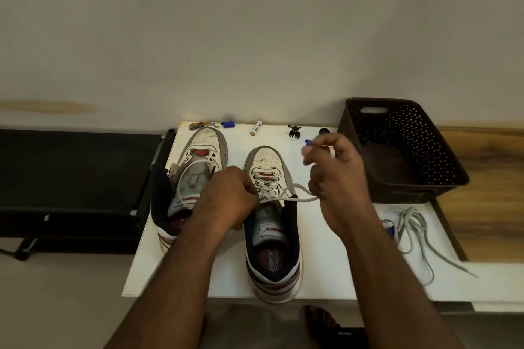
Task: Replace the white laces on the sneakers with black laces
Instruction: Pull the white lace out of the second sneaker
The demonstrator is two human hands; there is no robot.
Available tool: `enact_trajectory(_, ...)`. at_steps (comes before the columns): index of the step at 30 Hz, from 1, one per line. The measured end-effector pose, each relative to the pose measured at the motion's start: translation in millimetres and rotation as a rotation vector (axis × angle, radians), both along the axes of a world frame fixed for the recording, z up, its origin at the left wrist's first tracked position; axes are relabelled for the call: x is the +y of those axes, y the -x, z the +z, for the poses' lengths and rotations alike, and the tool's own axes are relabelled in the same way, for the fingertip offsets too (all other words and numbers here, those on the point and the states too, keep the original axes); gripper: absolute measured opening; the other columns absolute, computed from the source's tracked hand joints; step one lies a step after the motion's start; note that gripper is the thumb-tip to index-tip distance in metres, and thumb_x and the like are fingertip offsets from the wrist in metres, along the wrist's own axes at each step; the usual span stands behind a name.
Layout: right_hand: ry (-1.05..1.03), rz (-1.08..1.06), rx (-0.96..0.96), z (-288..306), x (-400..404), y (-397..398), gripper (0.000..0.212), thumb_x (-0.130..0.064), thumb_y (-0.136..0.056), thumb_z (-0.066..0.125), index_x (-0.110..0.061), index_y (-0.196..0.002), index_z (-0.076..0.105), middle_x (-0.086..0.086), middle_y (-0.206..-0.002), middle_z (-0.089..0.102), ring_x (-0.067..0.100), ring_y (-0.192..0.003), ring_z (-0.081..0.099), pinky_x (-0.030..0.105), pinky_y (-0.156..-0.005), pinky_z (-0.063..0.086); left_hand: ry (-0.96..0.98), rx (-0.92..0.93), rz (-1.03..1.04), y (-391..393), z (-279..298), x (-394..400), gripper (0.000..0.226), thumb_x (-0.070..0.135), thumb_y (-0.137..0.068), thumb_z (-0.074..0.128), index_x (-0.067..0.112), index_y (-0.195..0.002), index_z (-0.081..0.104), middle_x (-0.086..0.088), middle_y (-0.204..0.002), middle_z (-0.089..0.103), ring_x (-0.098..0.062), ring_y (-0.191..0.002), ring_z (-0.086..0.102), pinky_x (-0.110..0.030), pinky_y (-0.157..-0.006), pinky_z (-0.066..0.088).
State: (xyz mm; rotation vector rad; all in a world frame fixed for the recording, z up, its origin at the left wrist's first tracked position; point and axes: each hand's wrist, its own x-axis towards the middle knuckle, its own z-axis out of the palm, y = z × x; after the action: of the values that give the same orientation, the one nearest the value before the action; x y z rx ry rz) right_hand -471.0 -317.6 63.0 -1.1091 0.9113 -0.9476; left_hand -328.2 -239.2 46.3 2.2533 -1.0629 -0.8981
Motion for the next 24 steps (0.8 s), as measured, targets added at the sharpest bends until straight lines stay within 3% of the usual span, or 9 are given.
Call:
enact_trajectory(2, 0.382, 0.206, 0.503, -7.5, 2.9, -1.8, 0.019, -0.019, -0.082, 0.071, -0.025, -0.099, 0.066, -0.007, -0.084, 0.062, 0.000, -0.058, 0.051, 0.018, -0.054, 0.041, 0.000, 0.002, -0.005, -0.5, 0.6, 0.1, 0.014, 0.008, -0.084, 0.066, 0.017, -0.074, 0.071, -0.005, -0.073, 0.070, -0.023, -0.058, 0.071, -0.036, -0.051, 0.060)
enact_trajectory(4, 0.586, 0.380, 0.881, -18.0, 5.2, -4.7, 0.027, -0.034, -0.080, 0.073, -0.030, -0.107, 0.069, -0.011, -0.102, 0.060, 0.002, -0.091, 0.055, 0.021, -0.075, 0.043, -0.001, -0.009, -0.013, -0.6, 1.2, 0.2, 0.016, 0.007, -0.085, 0.063, 0.017, -0.074, 0.070, -0.006, -0.073, 0.070, -0.023, -0.057, 0.070, -0.036, -0.052, 0.060)
enact_trajectory(8, 0.692, 0.491, 1.131, -20.6, 3.9, -4.8, 0.014, -0.032, -0.085, 0.067, -0.027, -0.098, 0.074, -0.008, -0.120, 0.055, 0.015, -0.114, 0.047, 0.027, -0.088, 0.039, 0.006, -0.012, -0.009, -0.5, 1.8, 1.0, 0.023, 0.005, -0.084, 0.064, 0.020, -0.067, 0.067, -0.005, -0.070, 0.070, -0.024, -0.057, 0.070, -0.036, -0.052, 0.060)
enact_trajectory(12, 0.603, 0.241, 1.044, -18.1, -4.9, 1.9, 0.005, -0.033, -0.085, 0.068, -0.037, -0.083, 0.068, -0.018, -0.133, 0.049, 0.014, -0.127, 0.037, 0.041, -0.101, 0.026, 0.006, -0.025, -0.018, -1.2, 1.7, 2.0, 0.025, 0.005, -0.082, 0.065, 0.022, -0.065, 0.067, -0.006, -0.071, 0.071, -0.025, -0.060, 0.071, -0.036, -0.050, 0.059)
enact_trajectory(15, 0.448, -0.098, 0.759, -18.3, -12.3, 7.6, 0.022, -0.025, -0.084, 0.070, -0.037, -0.070, 0.059, -0.015, -0.118, 0.054, 0.013, -0.119, 0.048, 0.051, -0.103, 0.037, -0.002, -0.028, -0.023, -1.0, 1.4, 2.2, 0.020, 0.008, -0.083, 0.067, 0.023, -0.070, 0.067, -0.005, -0.077, 0.070, -0.023, -0.063, 0.071, -0.033, -0.048, 0.059)
enact_trajectory(17, 0.384, -0.229, 0.712, -17.1, -15.1, 11.5, 0.012, -0.024, -0.087, 0.068, -0.030, -0.078, 0.063, -0.009, -0.113, 0.058, 0.013, -0.113, 0.052, 0.050, -0.101, 0.041, 0.015, -0.019, -0.005, -0.6, 0.6, 2.4, 0.016, 0.010, -0.082, 0.068, 0.025, -0.088, 0.069, -0.002, -0.091, 0.068, -0.021, -0.069, 0.070, -0.027, -0.045, 0.055)
enact_trajectory(19, 0.333, -0.225, 0.752, -20.2, -18.1, 14.2, 0.003, -0.026, -0.087, 0.068, -0.025, -0.090, 0.066, -0.004, -0.116, 0.059, 0.016, -0.113, 0.053, 0.049, -0.101, 0.042, 0.032, -0.044, -0.011, 1.0, -2.0, 1.9, 0.026, 0.013, -0.081, 0.068, 0.029, -0.102, 0.068, -0.001, -0.101, 0.066, -0.020, -0.079, 0.067, -0.024, -0.051, 0.052)
enact_trajectory(22, 0.357, -0.096, 0.889, -27.5, -13.9, 12.1, 0.035, -0.032, -0.086, 0.069, -0.025, -0.120, 0.061, 0.000, -0.132, 0.052, 0.020, -0.124, 0.046, 0.047, -0.106, 0.037, -0.004, -0.142, -0.050, 8.1, -5.4, -1.0, 0.017, 0.020, -0.084, 0.062, 0.025, -0.099, 0.066, 0.000, -0.105, 0.066, -0.021, -0.092, 0.063, -0.028, -0.075, 0.049)
enact_trajectory(24, 0.467, -0.035, 0.863, -28.6, -8.2, 6.2, 0.033, -0.029, -0.086, 0.068, -0.023, -0.118, 0.063, -0.001, -0.124, 0.057, 0.016, -0.116, 0.051, 0.035, -0.099, 0.041, -0.031, -0.165, -0.061, 13.4, -9.8, -2.6, 0.016, 0.023, -0.086, 0.058, 0.018, -0.101, 0.059, -0.003, -0.105, 0.064, -0.024, -0.098, 0.059, -0.030, -0.078, 0.045)
